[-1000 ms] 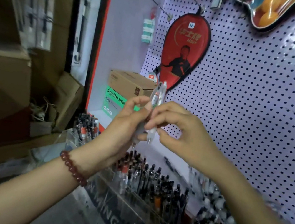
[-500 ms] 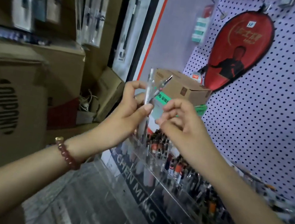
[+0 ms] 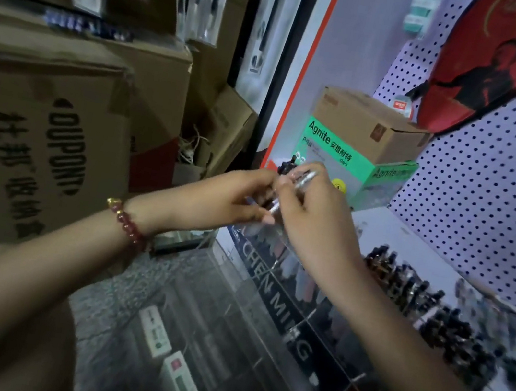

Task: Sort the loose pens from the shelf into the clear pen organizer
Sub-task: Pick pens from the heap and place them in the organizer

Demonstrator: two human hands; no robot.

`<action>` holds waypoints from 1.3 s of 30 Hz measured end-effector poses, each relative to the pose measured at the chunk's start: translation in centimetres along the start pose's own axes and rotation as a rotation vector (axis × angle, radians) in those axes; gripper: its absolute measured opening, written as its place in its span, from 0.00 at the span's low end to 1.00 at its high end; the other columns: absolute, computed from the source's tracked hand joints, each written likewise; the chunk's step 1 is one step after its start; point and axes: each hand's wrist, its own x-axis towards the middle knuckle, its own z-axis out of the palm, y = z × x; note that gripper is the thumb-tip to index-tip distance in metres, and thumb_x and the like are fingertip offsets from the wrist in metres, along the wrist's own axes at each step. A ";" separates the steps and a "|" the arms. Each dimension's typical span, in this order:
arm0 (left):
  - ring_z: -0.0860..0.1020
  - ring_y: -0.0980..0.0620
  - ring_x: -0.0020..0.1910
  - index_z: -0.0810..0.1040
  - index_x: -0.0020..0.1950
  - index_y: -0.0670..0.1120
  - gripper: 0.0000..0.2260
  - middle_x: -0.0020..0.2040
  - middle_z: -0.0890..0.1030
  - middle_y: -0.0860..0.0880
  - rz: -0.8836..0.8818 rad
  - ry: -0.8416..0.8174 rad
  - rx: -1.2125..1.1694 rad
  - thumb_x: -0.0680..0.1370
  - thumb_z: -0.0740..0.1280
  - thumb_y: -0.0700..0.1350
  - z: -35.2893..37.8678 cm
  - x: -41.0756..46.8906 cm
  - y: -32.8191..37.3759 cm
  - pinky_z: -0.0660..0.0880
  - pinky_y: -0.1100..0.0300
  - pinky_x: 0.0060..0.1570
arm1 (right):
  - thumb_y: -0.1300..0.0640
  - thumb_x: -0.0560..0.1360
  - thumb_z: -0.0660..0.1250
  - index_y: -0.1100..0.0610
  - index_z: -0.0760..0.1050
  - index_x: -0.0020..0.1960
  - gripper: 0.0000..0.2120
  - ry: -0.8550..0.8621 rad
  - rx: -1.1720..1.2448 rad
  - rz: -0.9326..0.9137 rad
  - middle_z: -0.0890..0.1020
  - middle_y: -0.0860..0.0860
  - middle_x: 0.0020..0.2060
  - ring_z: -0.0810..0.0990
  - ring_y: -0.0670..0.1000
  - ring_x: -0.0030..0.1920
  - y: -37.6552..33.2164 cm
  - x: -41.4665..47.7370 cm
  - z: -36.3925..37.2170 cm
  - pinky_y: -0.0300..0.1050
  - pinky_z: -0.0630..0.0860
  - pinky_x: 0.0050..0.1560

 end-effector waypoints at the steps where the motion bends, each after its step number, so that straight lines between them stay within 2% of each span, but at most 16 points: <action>1: 0.79 0.53 0.49 0.74 0.57 0.36 0.13 0.51 0.80 0.41 -0.031 -0.016 0.054 0.75 0.71 0.38 -0.1 -0.2 -0.8 0.76 0.55 0.51 | 0.51 0.80 0.58 0.53 0.67 0.51 0.06 -0.019 -0.095 -0.060 0.72 0.45 0.29 0.71 0.45 0.28 0.0 -0.4 0.4 0.44 0.65 0.27; 3: 0.78 0.56 0.50 0.78 0.55 0.40 0.13 0.51 0.80 0.46 -0.099 0.032 0.138 0.72 0.74 0.39 -0.3 -0.7 -2.3 0.75 0.56 0.52 | 0.52 0.80 0.58 0.54 0.66 0.53 0.06 -0.051 -0.201 -0.138 0.69 0.44 0.27 0.66 0.43 0.26 0.3 -0.9 1.5 0.41 0.59 0.24; 6: 0.78 0.52 0.50 0.80 0.51 0.43 0.11 0.50 0.79 0.47 -0.144 0.142 0.230 0.70 0.75 0.36 -0.5 -1.2 -3.9 0.76 0.53 0.49 | 0.51 0.81 0.57 0.56 0.68 0.56 0.09 -0.130 -0.248 -0.124 0.70 0.46 0.28 0.66 0.45 0.26 1.3 -0.9 3.1 0.41 0.60 0.24; 10: 0.75 0.56 0.52 0.82 0.52 0.43 0.12 0.48 0.74 0.54 -0.183 0.083 0.267 0.70 0.74 0.34 -0.5 -1.9 -4.8 0.69 0.77 0.46 | 0.51 0.80 0.59 0.54 0.71 0.56 0.08 -0.254 -0.144 -0.081 0.79 0.52 0.31 0.78 0.51 0.30 2.4 -1.7 5.4 0.48 0.74 0.29; 13: 0.73 0.57 0.53 0.82 0.52 0.44 0.12 0.50 0.74 0.53 -0.197 0.035 0.270 0.70 0.73 0.34 -0.1 -2.1 -5.0 0.65 0.81 0.44 | 0.51 0.80 0.61 0.52 0.73 0.51 0.06 -0.288 -0.062 -0.003 0.78 0.50 0.28 0.80 0.49 0.30 3.2 -2.6 7.1 0.48 0.77 0.33; 16: 0.75 0.54 0.52 0.82 0.52 0.45 0.12 0.51 0.76 0.50 -0.218 -0.001 0.284 0.70 0.75 0.36 0.6 -2.1 -5.5 0.68 0.78 0.41 | 0.51 0.79 0.63 0.54 0.74 0.49 0.06 -0.341 0.142 0.190 0.79 0.49 0.28 0.79 0.46 0.26 3.9 -3.0 8.0 0.42 0.76 0.33; 18: 0.76 0.51 0.52 0.82 0.51 0.47 0.13 0.52 0.77 0.48 -0.215 0.001 0.298 0.68 0.76 0.37 0.9 -2.0 -5.8 0.72 0.70 0.42 | 0.53 0.79 0.63 0.55 0.72 0.47 0.06 -0.359 0.261 0.289 0.80 0.51 0.31 0.76 0.44 0.24 4.3 -3.0 8.4 0.38 0.73 0.30; 20: 0.77 0.49 0.52 0.81 0.50 0.46 0.14 0.52 0.78 0.46 -0.230 0.013 0.290 0.67 0.77 0.37 1.1 -2.0 -6.0 0.74 0.60 0.47 | 0.55 0.80 0.62 0.58 0.72 0.56 0.08 -0.379 0.340 0.359 0.81 0.54 0.35 0.74 0.45 0.25 4.3 -3.0 8.7 0.39 0.69 0.28; 22: 0.77 0.49 0.52 0.80 0.50 0.46 0.16 0.53 0.78 0.45 -0.251 0.025 0.274 0.66 0.78 0.38 1.4 -2.0 -6.0 0.75 0.55 0.49 | 0.59 0.81 0.59 0.60 0.66 0.70 0.18 -0.419 0.330 0.380 0.81 0.52 0.39 0.74 0.47 0.32 4.3 -2.9 8.9 0.40 0.67 0.31; 25: 0.75 0.52 0.51 0.78 0.55 0.47 0.18 0.54 0.74 0.49 -0.239 0.070 0.332 0.68 0.77 0.39 1.9 -2.3 -6.0 0.71 0.71 0.43 | 0.64 0.80 0.56 0.58 0.58 0.76 0.24 -0.495 0.247 0.338 0.80 0.50 0.54 0.75 0.48 0.44 4.4 -2.7 9.3 0.40 0.70 0.38; 27: 0.73 0.54 0.53 0.76 0.61 0.47 0.20 0.57 0.70 0.50 -0.222 0.112 0.368 0.71 0.75 0.40 2.2 -2.5 -5.7 0.70 0.71 0.44 | 0.65 0.80 0.54 0.56 0.56 0.76 0.26 -0.533 0.205 0.303 0.78 0.52 0.62 0.78 0.51 0.49 4.2 -2.7 9.3 0.45 0.72 0.42; 30: 0.74 0.51 0.53 0.76 0.63 0.49 0.19 0.64 0.68 0.49 -0.192 0.172 0.418 0.73 0.72 0.39 2.5 -2.7 -5.1 0.75 0.54 0.49 | 0.64 0.80 0.54 0.54 0.48 0.78 0.29 -0.567 0.102 0.216 0.76 0.54 0.61 0.76 0.50 0.43 3.8 -2.9 9.1 0.45 0.70 0.38; 32: 0.71 0.55 0.51 0.77 0.60 0.50 0.16 0.66 0.68 0.49 -0.172 0.158 0.484 0.74 0.72 0.41 2.5 -2.7 -5.1 0.75 0.54 0.47 | 0.64 0.80 0.55 0.54 0.48 0.78 0.30 -0.577 0.048 0.166 0.76 0.53 0.59 0.73 0.47 0.35 3.7 -3.0 9.0 0.44 0.69 0.33; 33: 0.70 0.56 0.51 0.78 0.60 0.51 0.15 0.66 0.67 0.49 -0.177 0.140 0.513 0.74 0.71 0.41 2.5 -2.7 -5.1 0.75 0.55 0.45 | 0.64 0.79 0.55 0.55 0.48 0.78 0.30 -0.578 0.029 0.157 0.77 0.54 0.58 0.74 0.48 0.36 3.6 -3.0 9.0 0.46 0.71 0.34; 35: 0.71 0.54 0.53 0.78 0.59 0.51 0.14 0.67 0.67 0.49 -0.197 0.120 0.560 0.75 0.70 0.41 2.6 -2.5 -5.3 0.74 0.55 0.44 | 0.64 0.79 0.55 0.57 0.51 0.77 0.28 -0.569 0.005 0.152 0.78 0.55 0.54 0.78 0.52 0.44 3.4 -2.9 8.8 0.51 0.78 0.45; 39: 0.74 0.50 0.58 0.80 0.55 0.49 0.08 0.68 0.68 0.50 -0.214 0.129 0.641 0.76 0.69 0.44 2.8 -2.2 -5.3 0.73 0.56 0.42 | 0.64 0.78 0.56 0.58 0.62 0.71 0.21 -0.529 -0.034 0.156 0.79 0.54 0.52 0.78 0.54 0.52 2.9 -3.0 8.1 0.55 0.77 0.54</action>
